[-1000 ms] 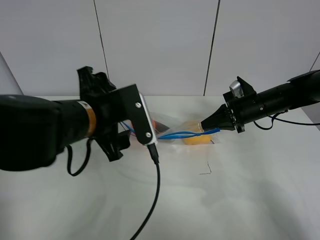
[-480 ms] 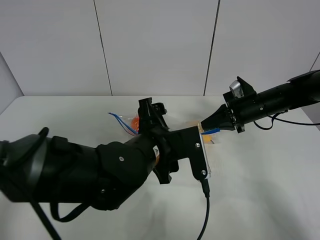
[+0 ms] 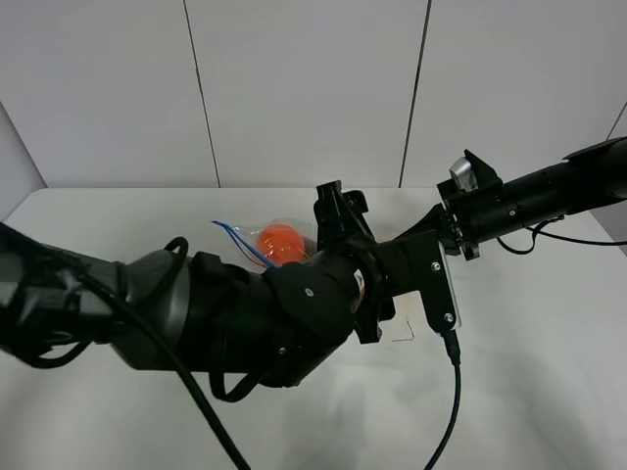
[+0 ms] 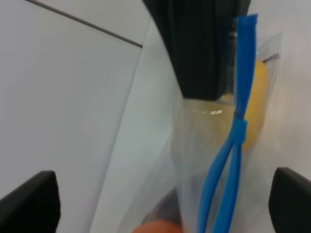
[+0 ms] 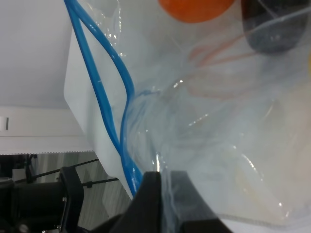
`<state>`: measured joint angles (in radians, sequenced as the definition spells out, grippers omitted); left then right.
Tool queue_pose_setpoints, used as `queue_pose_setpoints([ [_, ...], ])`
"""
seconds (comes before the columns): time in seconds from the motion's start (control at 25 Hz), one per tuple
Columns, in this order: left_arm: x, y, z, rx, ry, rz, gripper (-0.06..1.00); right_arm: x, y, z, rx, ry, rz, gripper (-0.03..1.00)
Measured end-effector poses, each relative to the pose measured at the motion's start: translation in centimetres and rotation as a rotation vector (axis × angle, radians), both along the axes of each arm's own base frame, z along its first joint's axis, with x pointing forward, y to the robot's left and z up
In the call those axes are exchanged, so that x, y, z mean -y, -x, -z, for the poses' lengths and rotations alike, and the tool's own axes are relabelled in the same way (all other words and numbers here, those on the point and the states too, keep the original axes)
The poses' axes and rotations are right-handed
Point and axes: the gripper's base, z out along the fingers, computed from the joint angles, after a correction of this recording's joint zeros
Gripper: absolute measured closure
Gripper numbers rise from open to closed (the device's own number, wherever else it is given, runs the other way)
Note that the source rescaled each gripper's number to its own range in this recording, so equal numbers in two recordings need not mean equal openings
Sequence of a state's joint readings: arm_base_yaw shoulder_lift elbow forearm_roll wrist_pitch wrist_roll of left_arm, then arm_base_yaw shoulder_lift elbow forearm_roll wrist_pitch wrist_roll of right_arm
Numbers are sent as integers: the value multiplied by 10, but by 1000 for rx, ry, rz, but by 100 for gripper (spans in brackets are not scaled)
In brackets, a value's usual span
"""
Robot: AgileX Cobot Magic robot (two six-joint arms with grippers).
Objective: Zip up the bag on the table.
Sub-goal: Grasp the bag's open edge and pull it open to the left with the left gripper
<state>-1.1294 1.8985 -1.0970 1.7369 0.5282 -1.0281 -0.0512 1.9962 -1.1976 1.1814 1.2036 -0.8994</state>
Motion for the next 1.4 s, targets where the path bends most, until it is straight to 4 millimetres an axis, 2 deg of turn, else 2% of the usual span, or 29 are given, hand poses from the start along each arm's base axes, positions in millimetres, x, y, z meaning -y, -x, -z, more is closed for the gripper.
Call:
queue_pose_setpoints([
  [0.28,15,-7,13,-5,-10,1,8,0,0,0,0,0,0,97],
  [0.64,23,-10,15,-10,-2,12,12,0,0,0,0,0,0,97],
  [0.92,23,-9,15,-12,-1,15,27,0,0,0,0,0,0,97],
  [1.2,24,-9,16,-16,0,20,33,0,0,0,0,0,0,97],
  [1.4,24,-9,16,-17,0,21,46,0,0,0,0,0,0,97],
])
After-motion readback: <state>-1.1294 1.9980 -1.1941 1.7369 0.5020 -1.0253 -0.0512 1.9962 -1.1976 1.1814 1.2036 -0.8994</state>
